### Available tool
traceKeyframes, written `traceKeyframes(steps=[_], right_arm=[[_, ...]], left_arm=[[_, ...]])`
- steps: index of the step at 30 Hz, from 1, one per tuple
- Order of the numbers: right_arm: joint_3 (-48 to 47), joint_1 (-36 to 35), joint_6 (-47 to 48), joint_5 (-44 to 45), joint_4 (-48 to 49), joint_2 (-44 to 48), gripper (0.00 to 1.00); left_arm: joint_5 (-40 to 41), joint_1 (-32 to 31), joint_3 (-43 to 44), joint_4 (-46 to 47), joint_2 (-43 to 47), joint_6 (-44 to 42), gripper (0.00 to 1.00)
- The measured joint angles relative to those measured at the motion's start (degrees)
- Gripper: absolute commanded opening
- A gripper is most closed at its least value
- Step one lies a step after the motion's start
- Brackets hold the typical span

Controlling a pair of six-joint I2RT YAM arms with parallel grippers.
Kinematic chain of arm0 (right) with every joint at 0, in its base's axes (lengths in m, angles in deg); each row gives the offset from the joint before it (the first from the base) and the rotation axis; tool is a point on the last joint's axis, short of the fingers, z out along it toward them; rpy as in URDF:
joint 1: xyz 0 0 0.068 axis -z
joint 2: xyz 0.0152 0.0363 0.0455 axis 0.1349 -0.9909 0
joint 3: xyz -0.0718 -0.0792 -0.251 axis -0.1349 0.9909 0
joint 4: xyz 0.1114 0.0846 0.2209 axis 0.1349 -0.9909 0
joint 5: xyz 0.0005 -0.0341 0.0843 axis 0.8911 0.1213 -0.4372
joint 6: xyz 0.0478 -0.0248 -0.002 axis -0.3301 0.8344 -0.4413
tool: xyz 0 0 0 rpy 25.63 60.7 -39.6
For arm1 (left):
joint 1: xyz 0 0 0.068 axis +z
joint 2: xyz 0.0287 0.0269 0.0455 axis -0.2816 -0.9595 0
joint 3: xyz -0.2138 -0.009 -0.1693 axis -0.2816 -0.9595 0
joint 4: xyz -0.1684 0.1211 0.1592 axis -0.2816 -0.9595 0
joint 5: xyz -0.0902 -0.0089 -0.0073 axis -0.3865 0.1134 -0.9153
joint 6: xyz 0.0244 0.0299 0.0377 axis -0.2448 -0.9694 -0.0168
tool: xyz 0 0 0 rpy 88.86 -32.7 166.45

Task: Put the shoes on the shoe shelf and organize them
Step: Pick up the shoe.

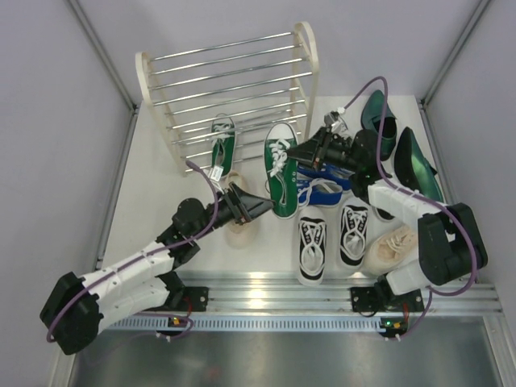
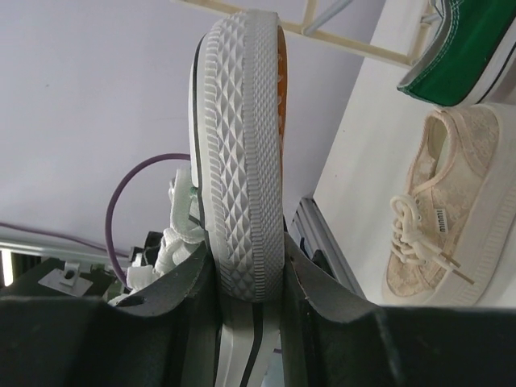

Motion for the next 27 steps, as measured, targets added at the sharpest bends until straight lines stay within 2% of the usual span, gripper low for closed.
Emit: traceKeyframes(steps=[8, 19, 27], right_arm=[[-0.7, -0.6, -1.3, 0.5, 1.3, 0.0, 0.0], [-3.9, 0.0, -2.4, 2.5, 3.1, -3.1, 0.0], [-6.5, 0.2, -1.9, 5.3, 2.9, -4.4, 0.0]], left_arm=[[-0.5, 0.0, 3.4, 12.2, -7.4, 5.3, 0.98], [0.0, -0.1, 5.4, 15.0, -8.4, 9.0, 0.98], [4.2, -0.3, 5.4, 16.0, -8.6, 11.0, 0.97]])
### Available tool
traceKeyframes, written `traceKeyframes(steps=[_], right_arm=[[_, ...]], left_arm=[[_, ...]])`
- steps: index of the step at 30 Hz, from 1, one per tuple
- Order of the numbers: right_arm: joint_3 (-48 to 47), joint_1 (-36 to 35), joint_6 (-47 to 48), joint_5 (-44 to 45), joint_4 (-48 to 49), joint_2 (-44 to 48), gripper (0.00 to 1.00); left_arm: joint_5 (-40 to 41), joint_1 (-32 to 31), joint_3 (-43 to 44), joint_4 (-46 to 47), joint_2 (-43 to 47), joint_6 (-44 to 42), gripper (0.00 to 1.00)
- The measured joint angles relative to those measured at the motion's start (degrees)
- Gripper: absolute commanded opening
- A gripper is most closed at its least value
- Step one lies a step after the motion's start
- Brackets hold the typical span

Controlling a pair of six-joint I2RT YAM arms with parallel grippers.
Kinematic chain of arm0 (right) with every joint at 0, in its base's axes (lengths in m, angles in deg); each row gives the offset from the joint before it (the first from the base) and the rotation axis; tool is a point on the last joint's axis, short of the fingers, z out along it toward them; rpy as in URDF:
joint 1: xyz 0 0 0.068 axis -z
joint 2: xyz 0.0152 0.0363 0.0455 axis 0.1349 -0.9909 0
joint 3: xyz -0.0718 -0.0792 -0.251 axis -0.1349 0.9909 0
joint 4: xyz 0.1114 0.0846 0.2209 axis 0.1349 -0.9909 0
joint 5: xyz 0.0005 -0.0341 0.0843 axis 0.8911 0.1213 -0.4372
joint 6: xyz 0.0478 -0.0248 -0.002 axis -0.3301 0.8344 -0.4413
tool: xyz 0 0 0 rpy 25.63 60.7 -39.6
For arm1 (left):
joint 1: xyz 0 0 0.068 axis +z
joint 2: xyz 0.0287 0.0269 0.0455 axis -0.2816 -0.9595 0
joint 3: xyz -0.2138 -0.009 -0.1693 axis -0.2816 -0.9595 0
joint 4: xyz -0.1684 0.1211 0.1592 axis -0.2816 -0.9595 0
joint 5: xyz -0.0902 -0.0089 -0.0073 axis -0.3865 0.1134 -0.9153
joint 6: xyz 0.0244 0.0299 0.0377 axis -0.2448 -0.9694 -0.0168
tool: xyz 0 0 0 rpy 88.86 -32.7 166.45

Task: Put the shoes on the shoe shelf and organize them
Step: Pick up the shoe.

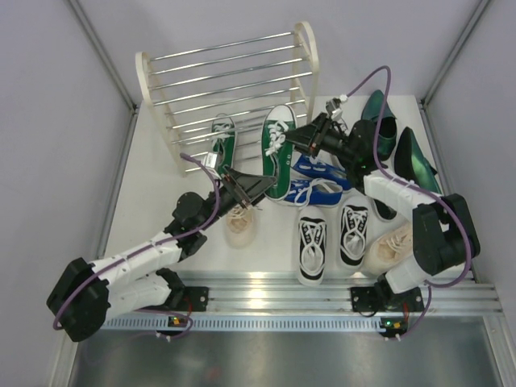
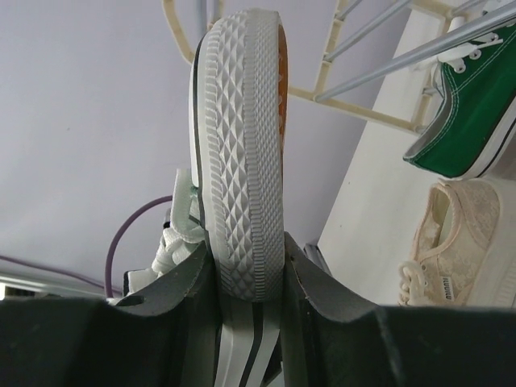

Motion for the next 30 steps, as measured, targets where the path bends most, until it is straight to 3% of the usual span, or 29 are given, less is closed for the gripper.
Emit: traceKeyframes(steps=[4, 10, 13, 14, 15, 20, 24, 25, 26, 28, 30], right_arm=[[0.0, -0.3, 0.5, 1.7, 0.0, -0.3, 0.0], [-0.1, -0.3, 1.1, 3.5, 0.5, -0.8, 0.0], [-0.1, -0.4, 1.0, 3.9, 1.0, -0.9, 0.0], [-0.1, -0.5, 1.1, 3.9, 1.1, -0.9, 0.0], [-0.1, -0.5, 1.1, 4.0, 1.3, -0.9, 0.0], [0.0, -0.7, 1.6, 3.8, 1.6, -0.9, 0.02], [1.2, -1.3, 2.1, 3.3, 2.6, -0.9, 0.02], [1.7, -1.7, 2.1, 3.2, 2.8, -0.9, 0.02], [1.9, -2.0, 2.1, 3.1, 3.0, -0.9, 0.01], [2.3, -2.6, 2.1, 2.8, 3.1, -0.9, 0.0], [2.4, -2.8, 2.1, 2.4, 3.1, -0.9, 0.0]], left_arm=[[1.8, -0.1, 0.5, 0.4, -1.5, 0.6, 0.9], [6.0, 0.0, 0.7, 0.2, -3.0, 2.7, 0.64], [6.9, -0.1, 0.7, 0.4, -3.1, 3.3, 0.38], [7.1, -0.1, 0.6, 0.5, -3.1, 3.3, 0.1], [7.1, -0.1, 0.6, 0.6, -3.1, 3.3, 0.0], [7.3, -0.1, -0.2, 0.0, -2.6, 3.0, 0.0], [7.9, -0.4, -0.6, -6.2, 1.8, 0.9, 0.0], [7.9, -0.4, -1.0, -7.9, 3.4, 0.3, 0.28], [7.8, -0.4, -1.2, -9.3, 4.5, 0.1, 0.42], [7.5, -0.4, -1.6, -12.1, 6.5, -0.1, 0.59], [7.0, -0.3, -1.6, -13.4, 7.3, -0.4, 0.65]])
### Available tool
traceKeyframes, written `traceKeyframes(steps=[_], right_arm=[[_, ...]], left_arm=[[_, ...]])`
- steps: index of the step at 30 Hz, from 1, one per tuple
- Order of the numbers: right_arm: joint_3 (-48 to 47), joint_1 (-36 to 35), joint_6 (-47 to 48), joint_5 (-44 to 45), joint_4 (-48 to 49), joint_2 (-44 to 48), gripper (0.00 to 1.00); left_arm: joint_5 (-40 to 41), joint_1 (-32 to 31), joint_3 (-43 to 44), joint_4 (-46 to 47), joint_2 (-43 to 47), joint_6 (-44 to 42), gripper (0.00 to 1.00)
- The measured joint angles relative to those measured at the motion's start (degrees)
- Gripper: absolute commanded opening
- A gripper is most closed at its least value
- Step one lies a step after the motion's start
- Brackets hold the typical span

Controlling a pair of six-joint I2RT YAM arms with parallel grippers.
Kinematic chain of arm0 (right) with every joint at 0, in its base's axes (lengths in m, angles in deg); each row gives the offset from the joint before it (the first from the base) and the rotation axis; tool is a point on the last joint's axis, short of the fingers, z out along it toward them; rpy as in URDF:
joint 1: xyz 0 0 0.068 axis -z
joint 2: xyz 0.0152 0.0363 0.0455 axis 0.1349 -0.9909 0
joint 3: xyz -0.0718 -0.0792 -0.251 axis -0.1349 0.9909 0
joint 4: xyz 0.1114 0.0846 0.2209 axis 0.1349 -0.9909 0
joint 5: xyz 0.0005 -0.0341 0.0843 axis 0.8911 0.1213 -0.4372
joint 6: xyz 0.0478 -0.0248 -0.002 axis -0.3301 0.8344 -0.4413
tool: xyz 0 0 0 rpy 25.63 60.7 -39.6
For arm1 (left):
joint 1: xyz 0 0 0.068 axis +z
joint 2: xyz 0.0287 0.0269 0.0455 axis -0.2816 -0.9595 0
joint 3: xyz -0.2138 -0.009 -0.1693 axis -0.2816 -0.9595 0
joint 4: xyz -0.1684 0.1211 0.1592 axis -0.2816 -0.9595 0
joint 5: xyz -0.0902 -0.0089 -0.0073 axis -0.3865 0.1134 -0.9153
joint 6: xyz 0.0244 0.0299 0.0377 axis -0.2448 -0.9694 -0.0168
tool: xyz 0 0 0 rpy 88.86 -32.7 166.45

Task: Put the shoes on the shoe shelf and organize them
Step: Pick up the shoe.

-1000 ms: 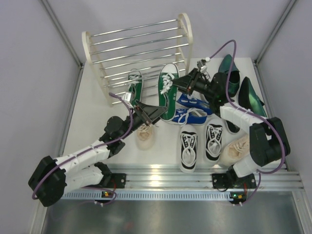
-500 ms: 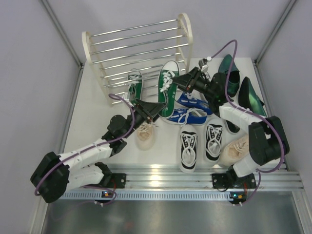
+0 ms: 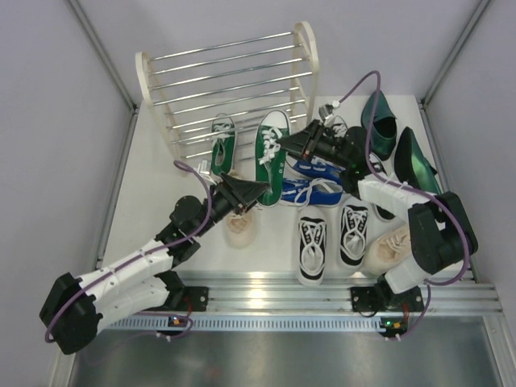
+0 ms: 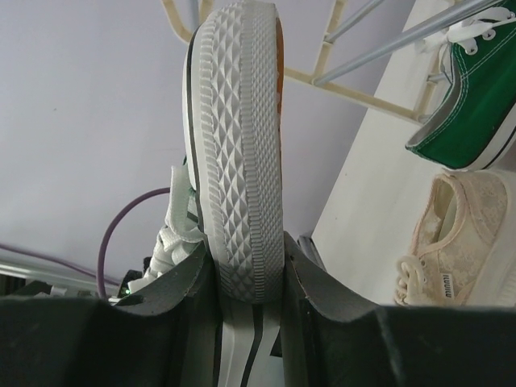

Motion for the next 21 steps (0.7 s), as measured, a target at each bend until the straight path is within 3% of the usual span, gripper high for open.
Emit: traceKeyframes(steps=[1, 3, 4, 6, 21], right_arm=[[0.0, 0.0, 0.1, -0.1, 0.0, 0.0, 0.0], [0.2, 0.0, 0.5, -0.2, -0.2, 0.0, 0.0], [0.2, 0.1, 0.5, -0.2, -0.4, 0.0, 0.0], [0.3, 0.2, 0.7, -0.1, -0.9, 0.0, 0.0], [1.1, 0.2, 0.7, 0.4, -0.9, 0.0, 0.0]], left_arm=[[-0.4, 0.0, 0.0, -0.3, 0.1, -0.2, 0.75], [-0.9, 0.1, 0.0, -0.6, 0.1, -0.9, 0.78], [-1.0, 0.3, 0.0, -0.7, 0.1, -1.1, 0.9], [-0.8, 0.4, 0.0, -0.8, 0.1, -1.6, 0.92], [5.7, 0.6, -0.4, -1.0, -0.1, -0.4, 0.86]])
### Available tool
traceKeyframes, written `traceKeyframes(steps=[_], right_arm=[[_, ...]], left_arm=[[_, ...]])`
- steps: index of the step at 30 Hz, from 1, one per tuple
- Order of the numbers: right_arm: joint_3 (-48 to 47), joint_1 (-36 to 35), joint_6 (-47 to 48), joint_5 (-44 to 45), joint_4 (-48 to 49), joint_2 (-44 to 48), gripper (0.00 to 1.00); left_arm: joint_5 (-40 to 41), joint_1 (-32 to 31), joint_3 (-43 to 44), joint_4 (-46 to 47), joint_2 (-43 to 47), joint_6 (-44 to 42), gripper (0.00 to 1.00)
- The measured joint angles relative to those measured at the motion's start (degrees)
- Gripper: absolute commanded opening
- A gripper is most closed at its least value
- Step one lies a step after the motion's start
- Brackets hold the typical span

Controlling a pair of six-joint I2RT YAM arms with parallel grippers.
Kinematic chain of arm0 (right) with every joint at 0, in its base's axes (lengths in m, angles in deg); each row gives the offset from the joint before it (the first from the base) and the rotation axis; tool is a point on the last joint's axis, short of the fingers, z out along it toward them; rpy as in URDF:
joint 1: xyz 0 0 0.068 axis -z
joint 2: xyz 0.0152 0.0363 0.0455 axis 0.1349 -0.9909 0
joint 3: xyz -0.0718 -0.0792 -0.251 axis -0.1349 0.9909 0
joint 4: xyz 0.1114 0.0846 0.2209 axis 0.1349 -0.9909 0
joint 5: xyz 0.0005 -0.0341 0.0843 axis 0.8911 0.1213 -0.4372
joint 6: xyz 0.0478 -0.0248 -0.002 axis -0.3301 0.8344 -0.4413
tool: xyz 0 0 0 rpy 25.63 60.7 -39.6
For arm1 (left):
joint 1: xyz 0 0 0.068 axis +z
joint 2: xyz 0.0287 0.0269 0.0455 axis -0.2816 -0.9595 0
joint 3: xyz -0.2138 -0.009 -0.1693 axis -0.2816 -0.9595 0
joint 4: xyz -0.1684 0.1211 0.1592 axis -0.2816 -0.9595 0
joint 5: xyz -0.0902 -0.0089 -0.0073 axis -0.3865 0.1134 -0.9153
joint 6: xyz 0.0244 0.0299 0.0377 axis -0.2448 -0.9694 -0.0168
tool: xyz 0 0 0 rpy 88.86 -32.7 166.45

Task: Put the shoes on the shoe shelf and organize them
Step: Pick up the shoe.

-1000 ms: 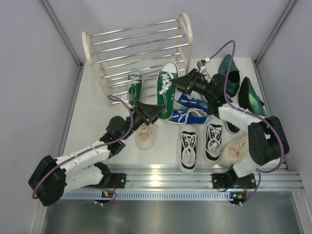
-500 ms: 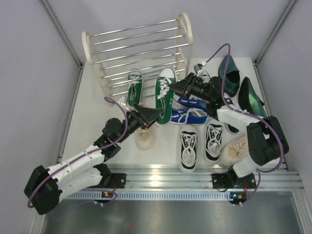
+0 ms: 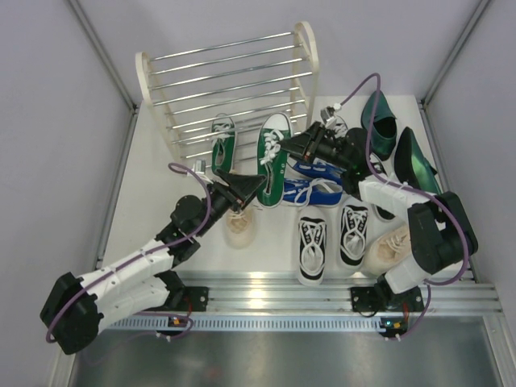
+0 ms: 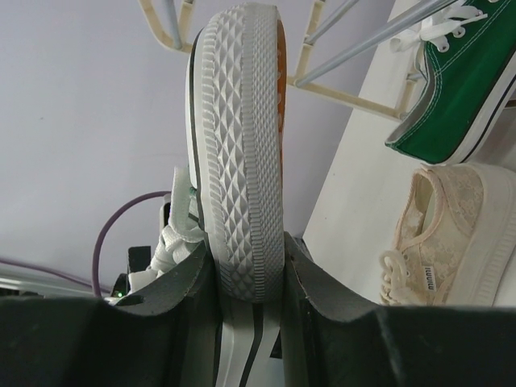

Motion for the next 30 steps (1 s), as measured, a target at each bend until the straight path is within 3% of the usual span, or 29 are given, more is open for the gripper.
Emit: traceKeyframes(steps=[4, 6, 7, 9, 10, 11, 12, 13, 16, 17, 20, 23, 26, 30], right_arm=[[0.0, -0.1, 0.0, 0.1, 0.0, 0.0, 0.0], [0.0, -0.2, 0.0, 0.2, 0.0, 0.0, 0.0], [0.0, -0.2, 0.1, 0.2, -0.1, 0.0, 0.0], [0.0, -0.2, 0.5, 0.2, -0.2, 0.0, 0.0], [0.0, -0.2, 0.2, 0.3, -0.3, 0.0, 0.0], [0.0, -0.1, 0.2, 0.4, 0.0, 0.0, 0.0], [0.0, 0.0, 0.0, 0.5, 0.5, 0.0, 0.0], [0.0, 0.0, 0.0, 0.5, 0.7, 0.0, 0.0], [0.0, -0.1, -0.1, 0.4, 0.5, 0.0, 0.13], [0.0, -0.1, -0.1, 0.3, 0.6, 0.0, 0.31], [0.0, -0.4, -0.2, -0.3, 0.9, 0.0, 0.62], [-0.1, -0.4, 1.0, -1.0, 0.3, 0.0, 0.8], [-0.6, -0.4, 4.5, -1.9, -3.3, 0.1, 0.89], [-2.5, 0.1, 10.9, -3.0, -10.8, 0.4, 0.92]], left_arm=[[-1.1, 0.0, 0.0, 0.5, -2.3, -0.1, 0.81], [-2.3, 0.0, 0.1, 1.3, -4.0, 0.0, 0.74], [-3.0, 0.0, 0.1, 2.0, -4.9, 0.0, 0.59], [-4.0, 0.0, 0.2, 4.1, -6.3, 0.3, 0.4], [-4.1, 0.0, 0.2, 4.7, -6.6, 0.2, 0.2], [-4.1, 0.2, 0.2, 4.8, -7.0, 0.4, 0.06], [-4.1, 0.3, 0.2, 4.9, -7.4, 0.3, 0.0], [-4.1, 0.3, 0.0, 5.1, -7.6, 0.2, 0.0], [-3.9, 0.3, -0.1, 5.0, -7.0, -0.1, 0.0], [-3.8, 0.3, -0.1, 4.6, -6.4, -0.4, 0.0], [-3.0, 0.4, -0.4, 0.0, -2.5, -2.2, 0.0], [-2.2, 1.2, -1.5, -5.4, 3.2, -4.3, 0.0], [-1.4, 3.3, -3.2, -10.3, 10.4, -5.5, 0.0], [-1.2, 7.9, -4.9, -17.6, 18.7, -6.0, 0.0]])
